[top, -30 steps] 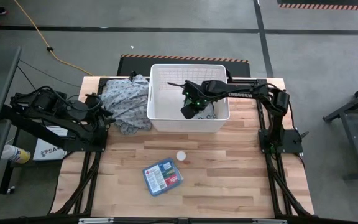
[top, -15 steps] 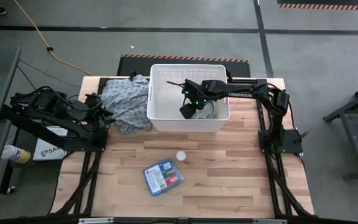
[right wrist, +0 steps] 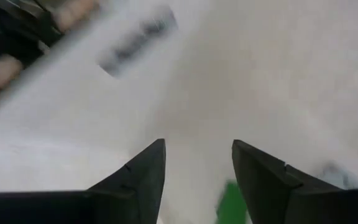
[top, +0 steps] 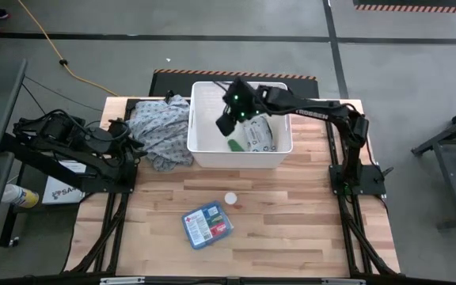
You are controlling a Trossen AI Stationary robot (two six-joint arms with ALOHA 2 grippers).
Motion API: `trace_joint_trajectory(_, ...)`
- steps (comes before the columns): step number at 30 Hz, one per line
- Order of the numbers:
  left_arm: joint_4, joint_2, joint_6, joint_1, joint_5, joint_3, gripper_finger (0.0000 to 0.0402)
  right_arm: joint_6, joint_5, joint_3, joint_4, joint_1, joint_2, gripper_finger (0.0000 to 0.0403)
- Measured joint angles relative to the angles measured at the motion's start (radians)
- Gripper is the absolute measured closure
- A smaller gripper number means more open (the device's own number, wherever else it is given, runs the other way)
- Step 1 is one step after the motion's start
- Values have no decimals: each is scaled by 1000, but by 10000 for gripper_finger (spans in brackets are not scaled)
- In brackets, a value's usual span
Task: Pick & place medical supplies in basket/bin
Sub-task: Put the orange pill bottle into the white bin
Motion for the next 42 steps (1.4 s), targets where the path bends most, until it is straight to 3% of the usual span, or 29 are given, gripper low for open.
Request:
trace_joint_trajectory(10,0,0,-8,0,30,0,190,-44,-33,274,-3,44,0,248)
trace_joint_trajectory(22,2,0,-8,0,80,0,190,-42,-131,510,-61,184,0,263)
trace_joint_trajectory(29,21,0,-8,0,106,0,190,-43,-119,556,-211,293,0,263)
trace_joint_trajectory(37,21,28,-8,0,154,0,190,105,-98,536,-337,420,-9,263)
trace_joint_trajectory(42,21,69,-7,0,191,0,190,189,-16,536,-369,509,-9,263)
